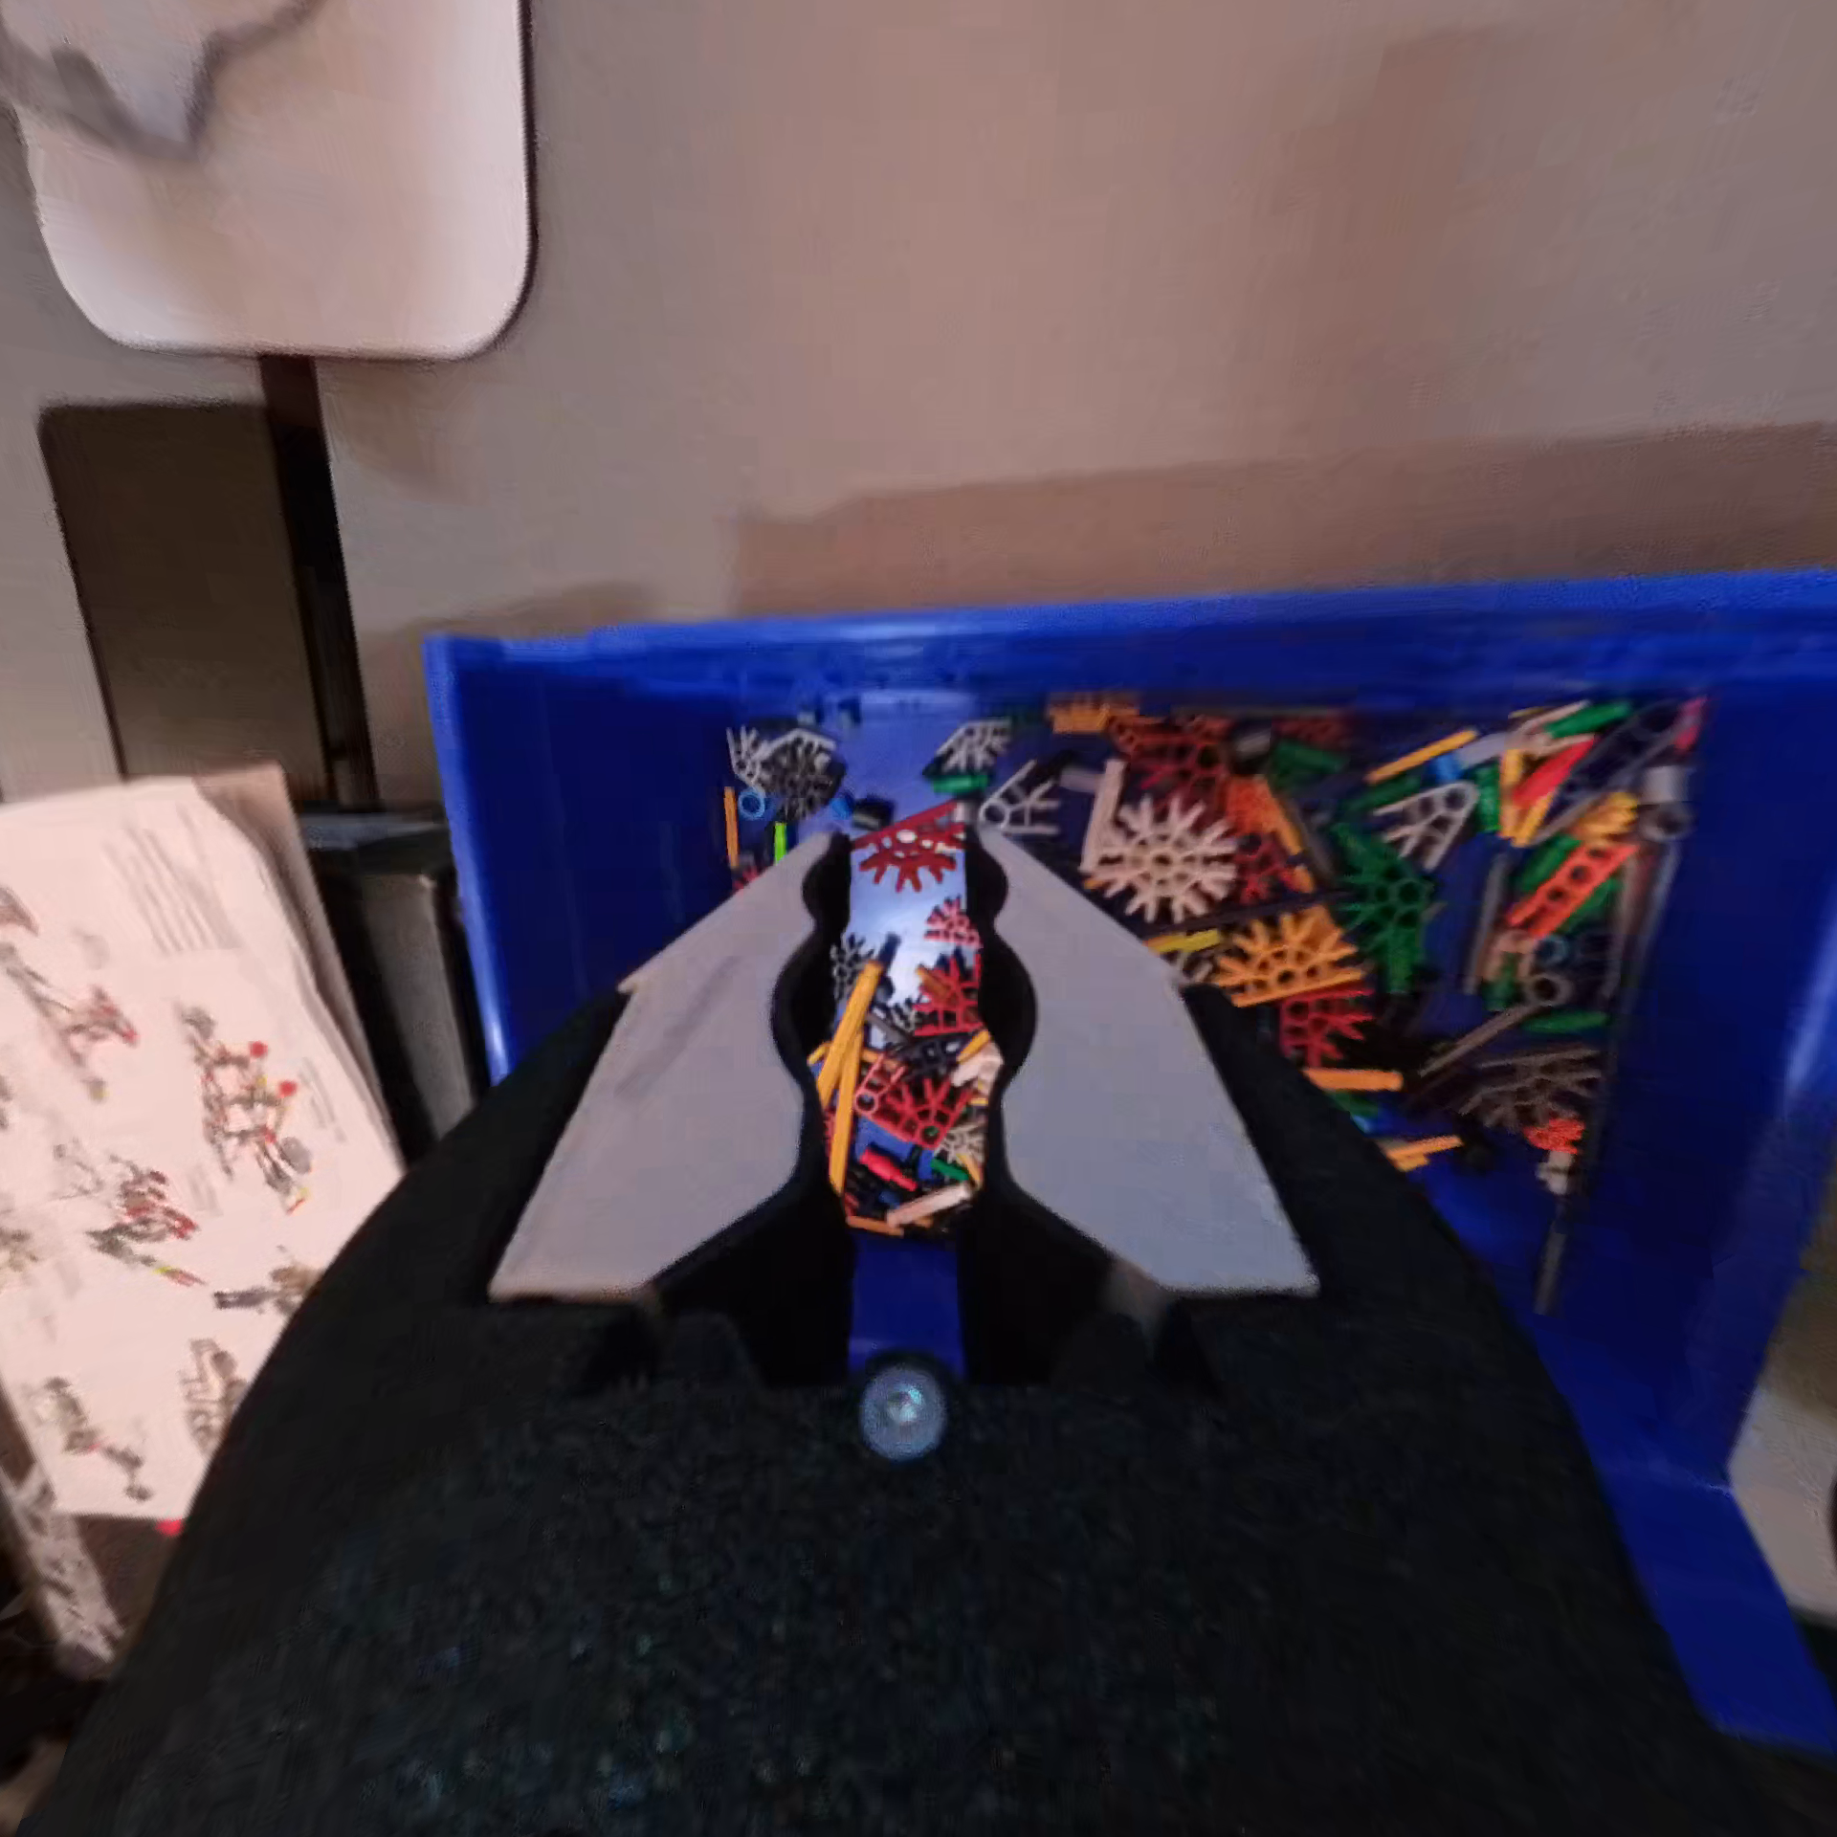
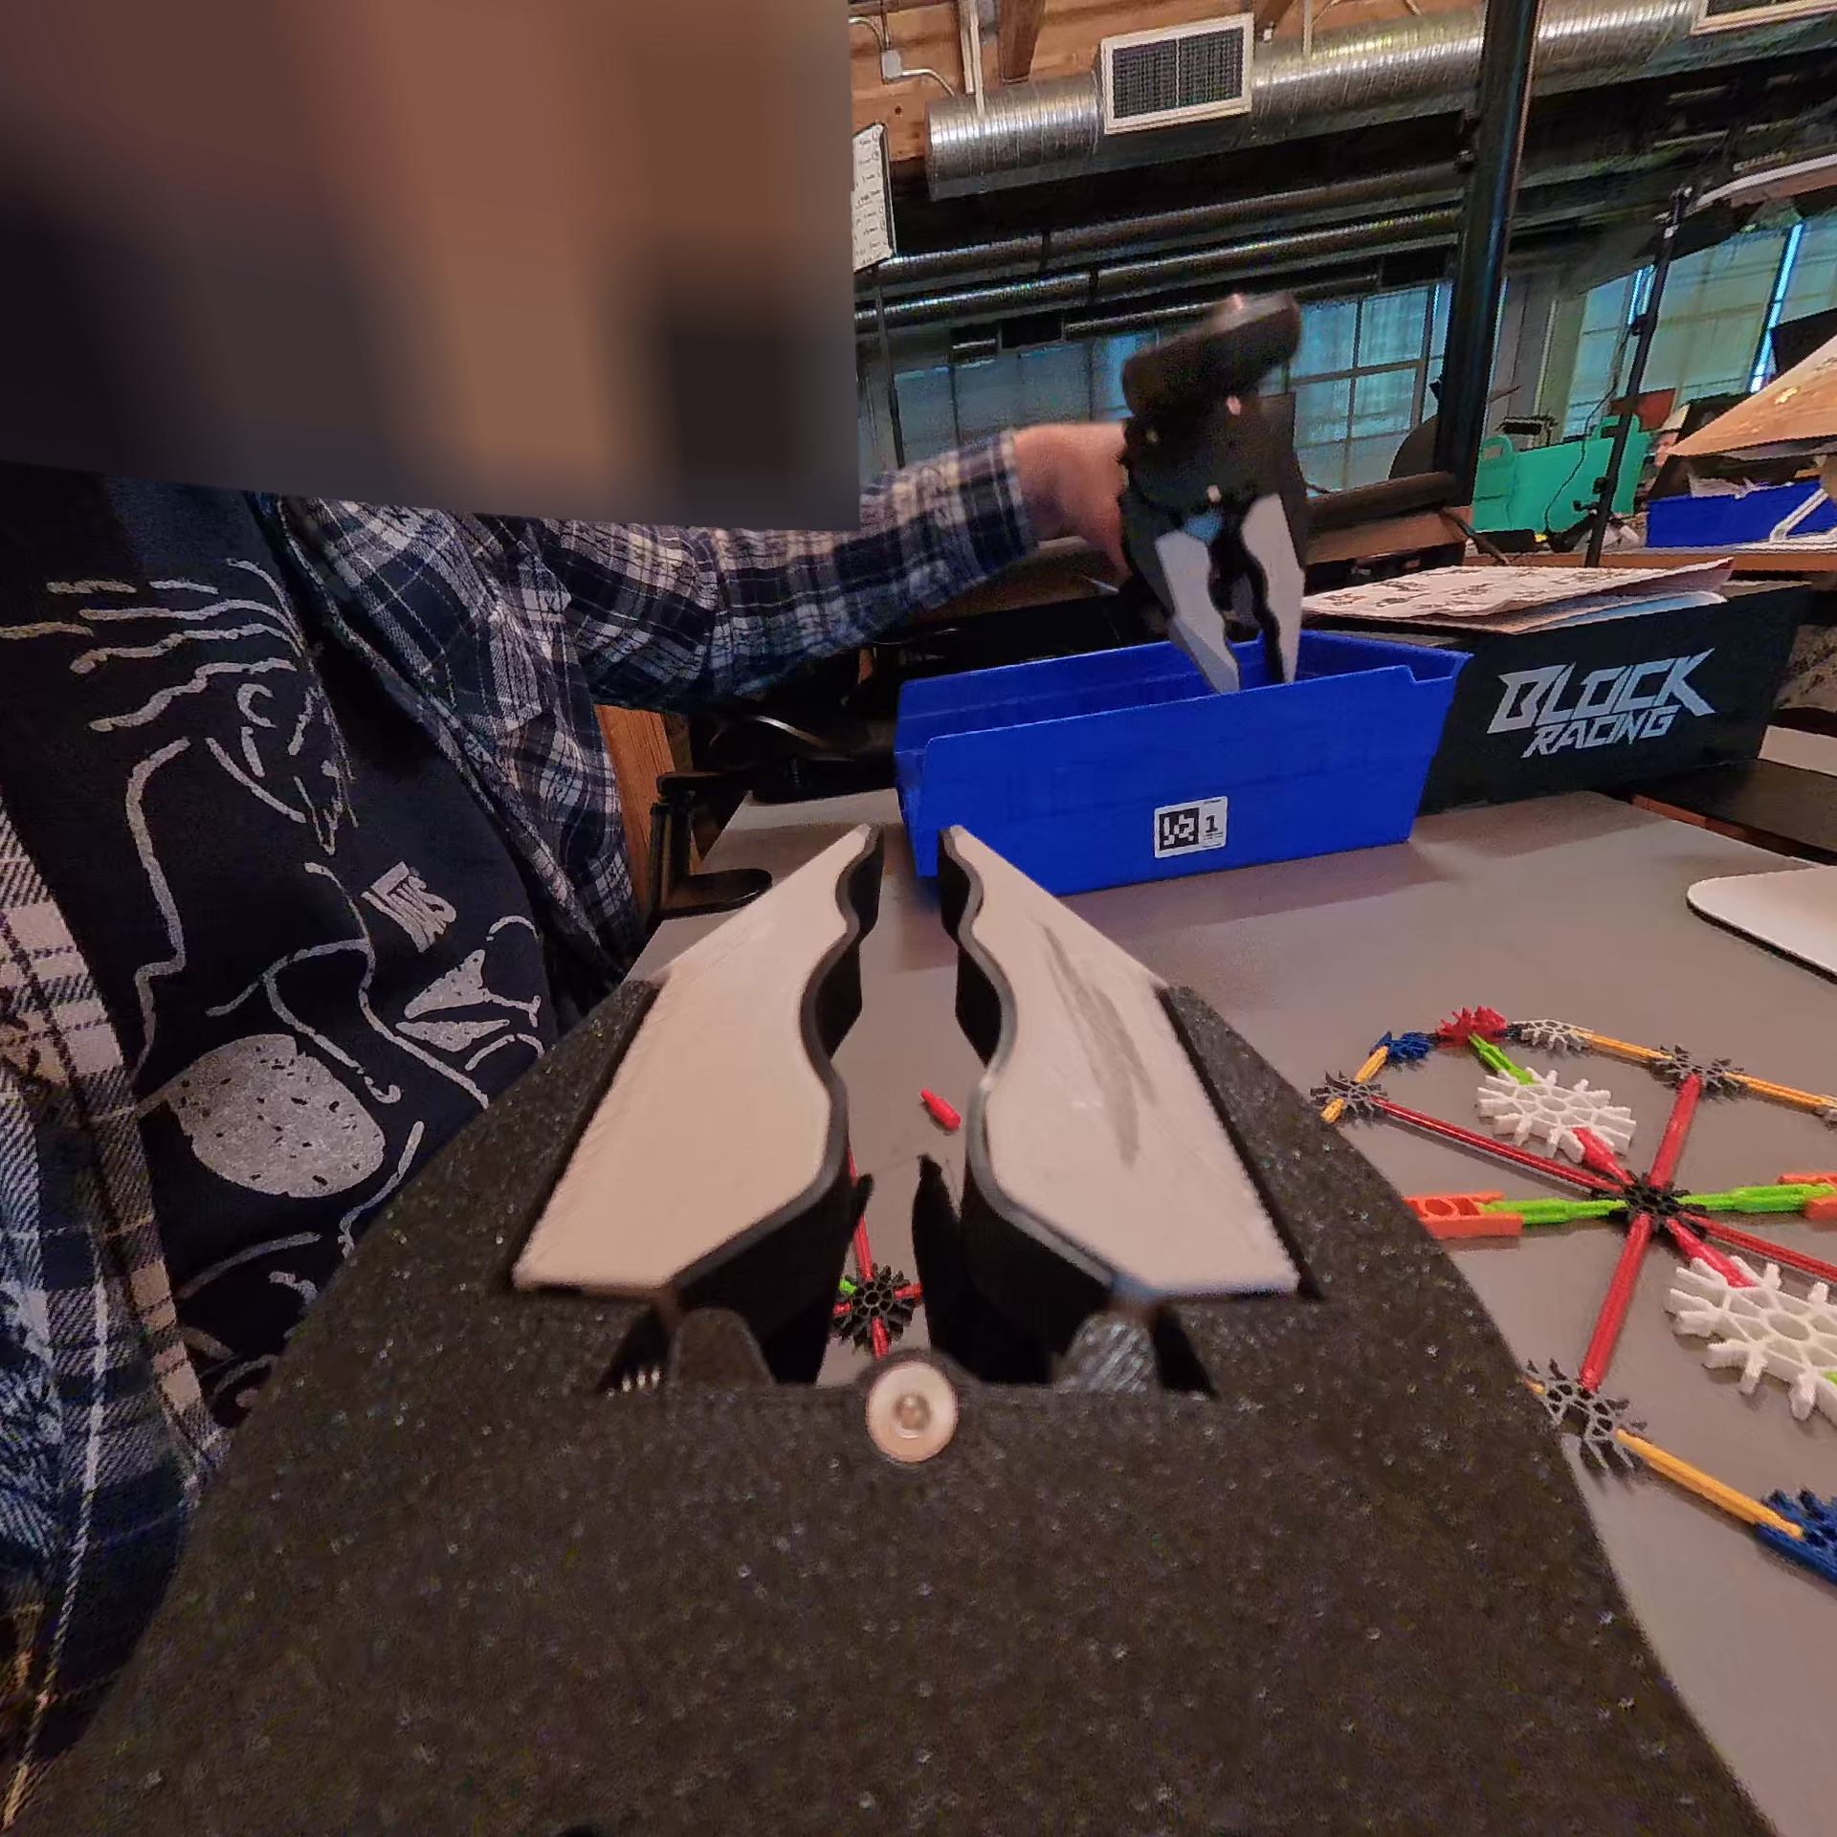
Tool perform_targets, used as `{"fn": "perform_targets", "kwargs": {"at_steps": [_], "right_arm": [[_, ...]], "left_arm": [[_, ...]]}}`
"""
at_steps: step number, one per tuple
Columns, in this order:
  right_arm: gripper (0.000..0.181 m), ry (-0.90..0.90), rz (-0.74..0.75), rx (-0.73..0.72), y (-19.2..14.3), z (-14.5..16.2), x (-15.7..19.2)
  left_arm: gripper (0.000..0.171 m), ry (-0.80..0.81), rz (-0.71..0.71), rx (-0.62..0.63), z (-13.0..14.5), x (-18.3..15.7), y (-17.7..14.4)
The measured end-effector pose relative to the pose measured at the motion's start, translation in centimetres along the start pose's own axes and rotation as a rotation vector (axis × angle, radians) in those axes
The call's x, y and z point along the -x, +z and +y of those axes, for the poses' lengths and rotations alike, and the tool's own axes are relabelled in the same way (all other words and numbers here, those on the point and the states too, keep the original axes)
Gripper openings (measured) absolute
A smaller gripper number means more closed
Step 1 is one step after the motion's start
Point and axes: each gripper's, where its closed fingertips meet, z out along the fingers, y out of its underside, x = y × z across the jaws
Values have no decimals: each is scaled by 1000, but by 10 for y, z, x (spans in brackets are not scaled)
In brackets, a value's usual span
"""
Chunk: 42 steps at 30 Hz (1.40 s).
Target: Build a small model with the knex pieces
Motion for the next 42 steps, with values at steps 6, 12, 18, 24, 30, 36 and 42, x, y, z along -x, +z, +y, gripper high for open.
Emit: {"fn": "perform_targets", "kwargs": {"at_steps": [6, 12, 18, 24, 30, 36, 42], "right_arm": [[10, -10, -3, 4, 1, 0, 2], [10, -31, 7, -14, -2, -7, 3], [9, -46, 2, -16, -4, -9, 6], [9, -53, 8, -29, -7, -13, 6], [9, -54, 5, -33, -7, -14, 7], [9, -53, 1, -37, -7, -15, 8], [9, -44, 6, -29, -6, -12, 6]], "left_arm": [[21, 220, 53, -115, -108, -93, -31], [22, 333, 214, -68, -155, -220, 34], [23, 324, 252, -25, -153, -255, 77], [45, 243, 277, -111, -163, -246, 67], [45, 169, 214, -221, -165, -203, 6], [39, 3, -73, -146, -90, -85, -64], [35, -185, -63, 60, 19, -24, -13]]}}
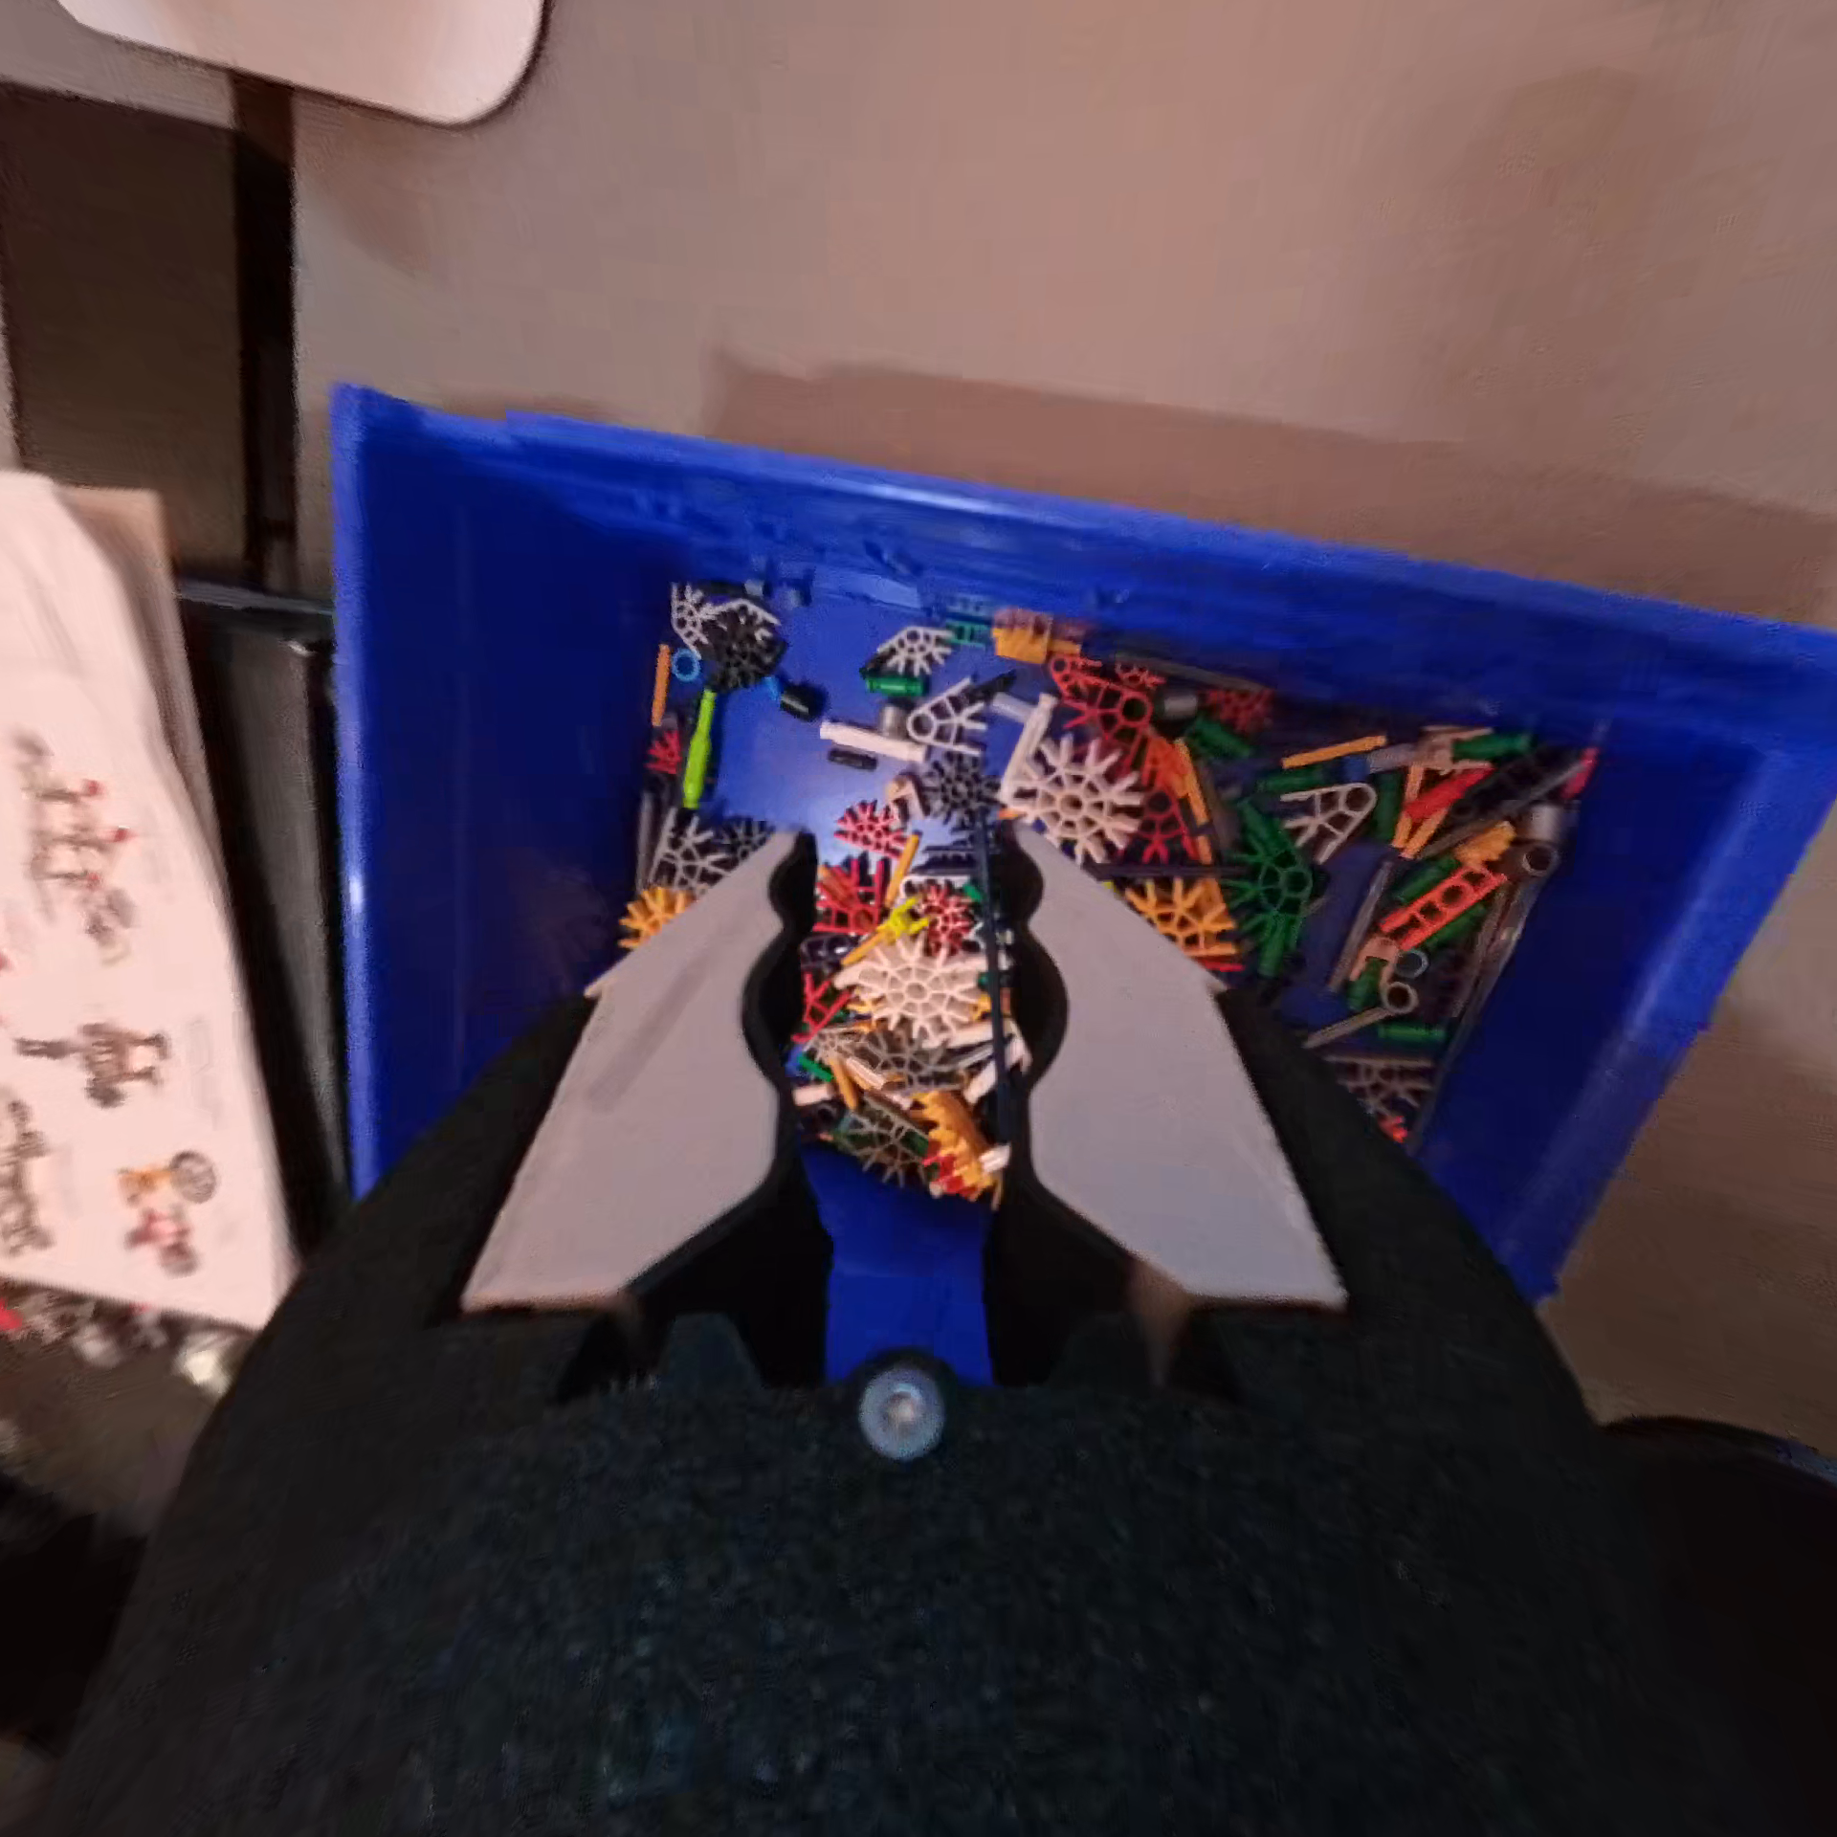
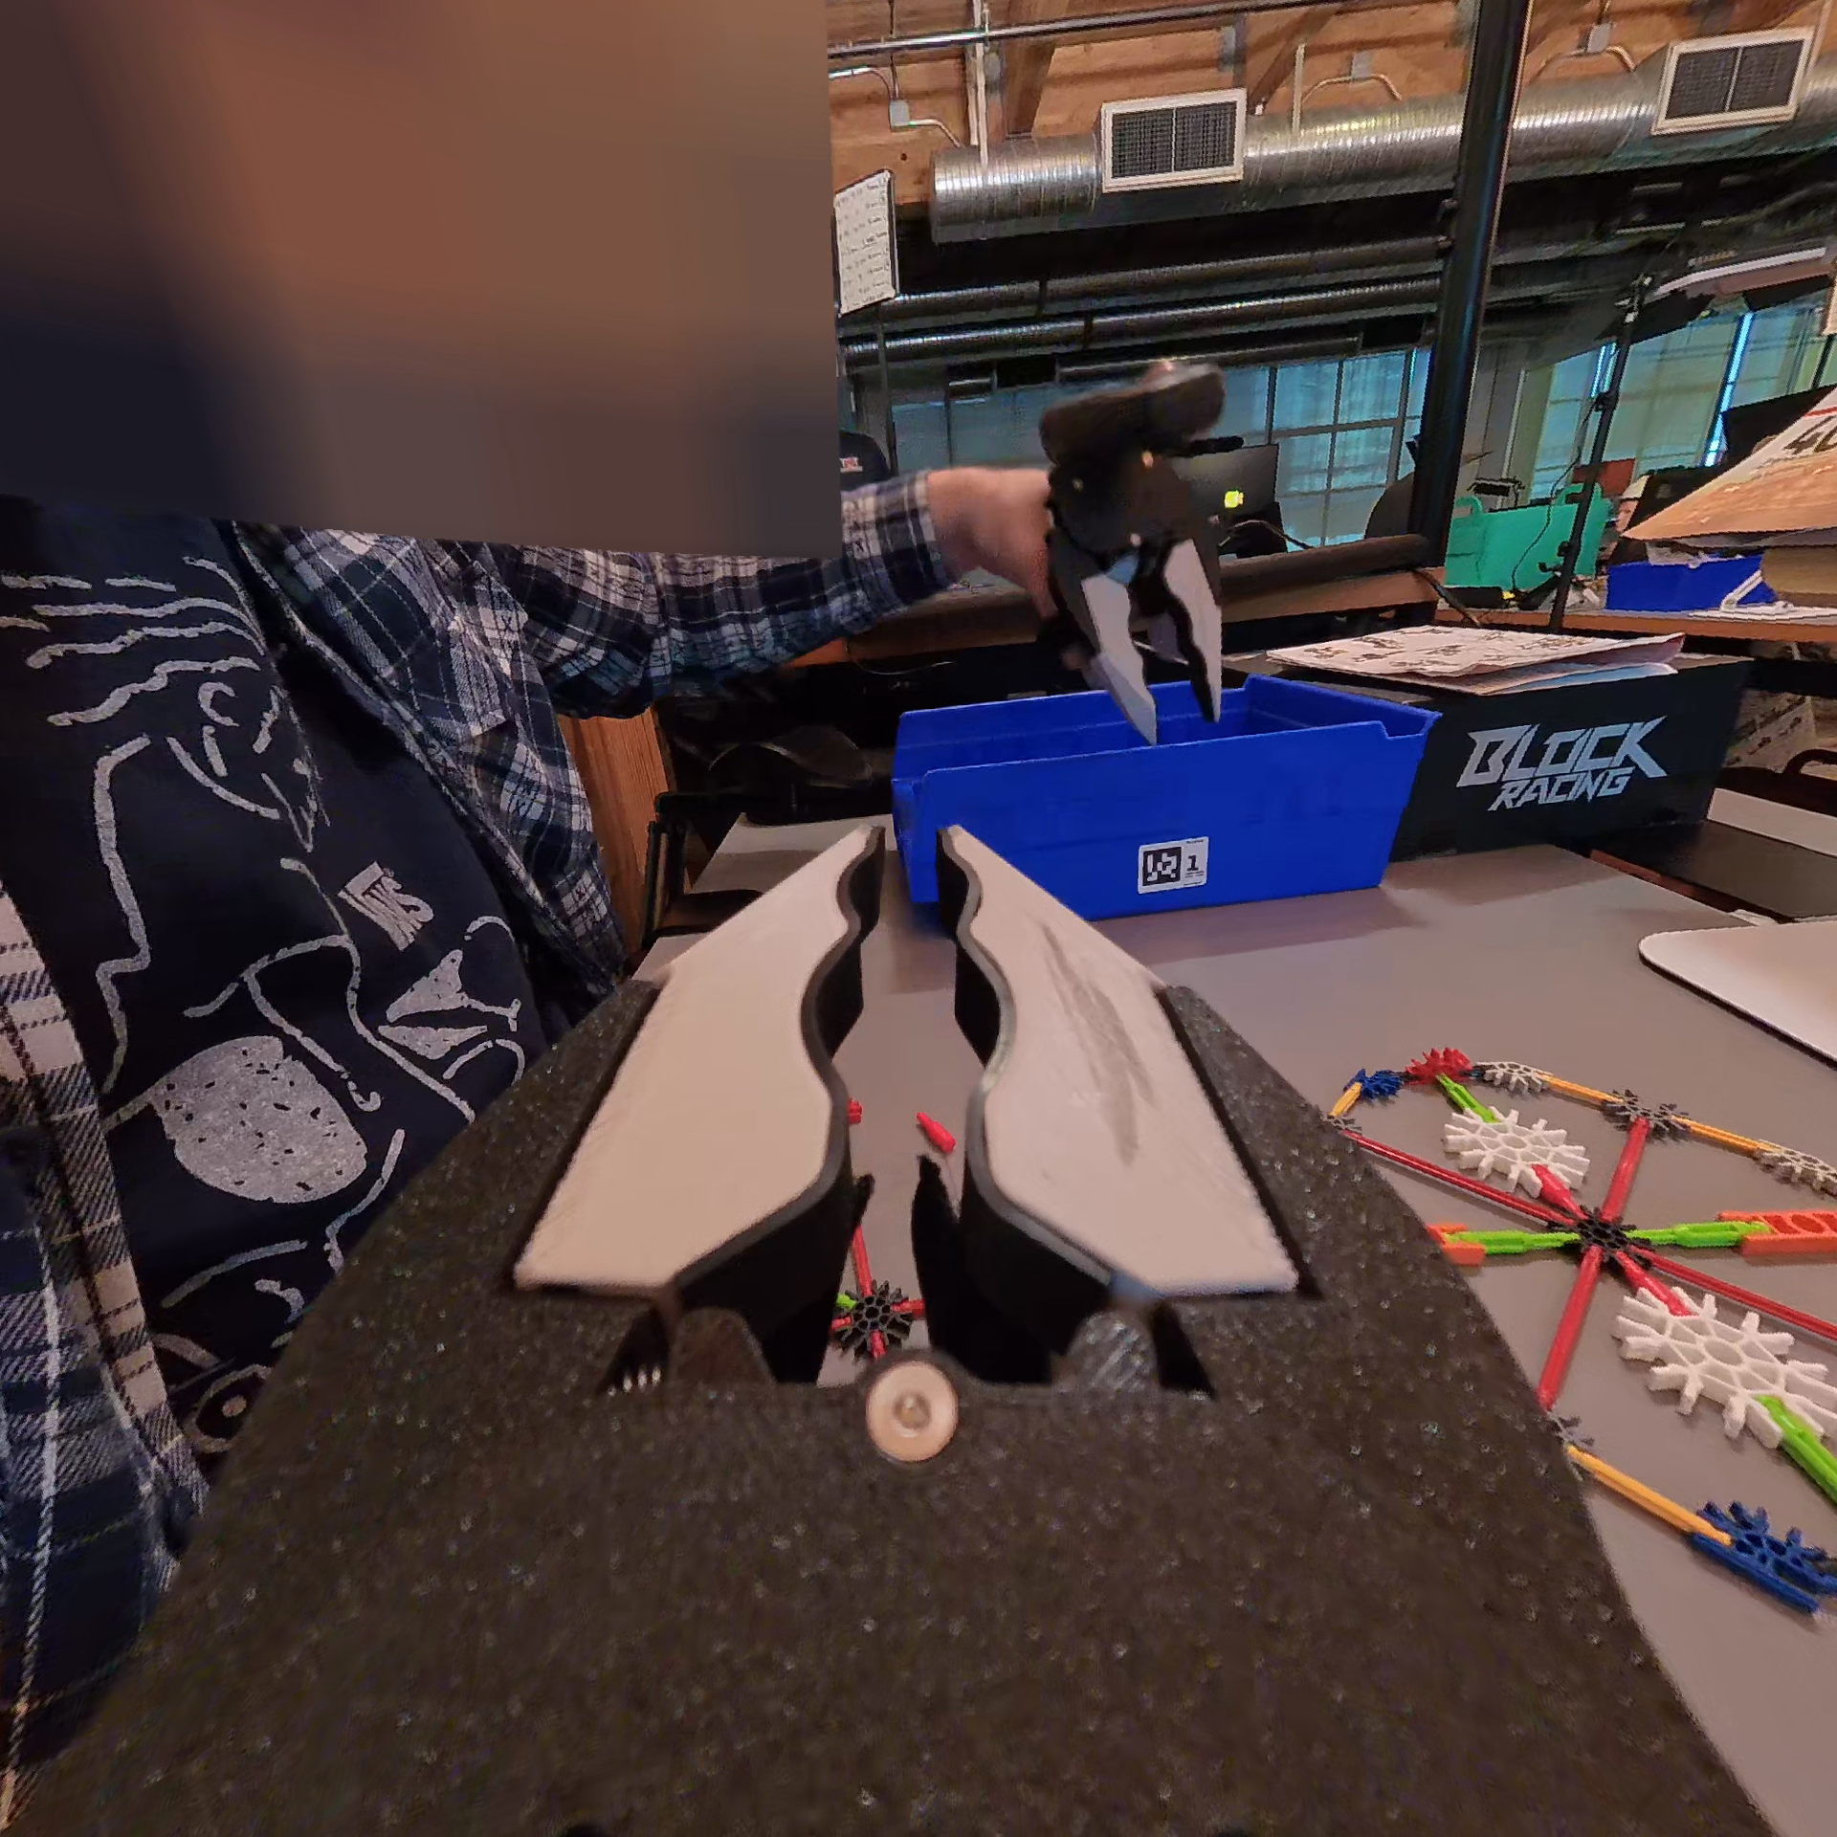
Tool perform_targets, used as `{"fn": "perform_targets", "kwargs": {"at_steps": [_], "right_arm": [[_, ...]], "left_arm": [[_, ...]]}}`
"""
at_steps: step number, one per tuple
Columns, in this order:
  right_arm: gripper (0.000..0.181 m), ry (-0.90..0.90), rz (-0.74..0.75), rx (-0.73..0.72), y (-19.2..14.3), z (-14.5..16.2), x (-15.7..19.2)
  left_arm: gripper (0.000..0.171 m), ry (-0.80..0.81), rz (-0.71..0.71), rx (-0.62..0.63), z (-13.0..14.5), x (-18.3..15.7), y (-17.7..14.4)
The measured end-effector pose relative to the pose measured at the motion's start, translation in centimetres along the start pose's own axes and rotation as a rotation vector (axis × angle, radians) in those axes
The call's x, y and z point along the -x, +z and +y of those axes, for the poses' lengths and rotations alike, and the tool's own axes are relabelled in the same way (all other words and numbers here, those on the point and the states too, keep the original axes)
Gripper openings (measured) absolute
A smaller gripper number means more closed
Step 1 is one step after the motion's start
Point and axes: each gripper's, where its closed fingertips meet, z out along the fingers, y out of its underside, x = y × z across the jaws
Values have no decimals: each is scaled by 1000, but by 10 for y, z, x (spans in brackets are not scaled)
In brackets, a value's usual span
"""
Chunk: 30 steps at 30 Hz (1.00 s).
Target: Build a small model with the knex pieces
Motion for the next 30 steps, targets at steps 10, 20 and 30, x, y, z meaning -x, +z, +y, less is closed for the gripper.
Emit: {"fn": "perform_targets", "kwargs": {"at_steps": [10, 20, 30], "right_arm": [[9, 14, 7, 14, 0, 5, -4], [9, 14, 4, 15, 0, 5, -3], [9, 7, 0, 11, 1, 3, -1]], "left_arm": [[36, 23, 71, 167, 42, 17, 74], [26, -54, 174, 158, 41, 14, 84], [0, -56, 44, 25, 16, 27, 42]]}}
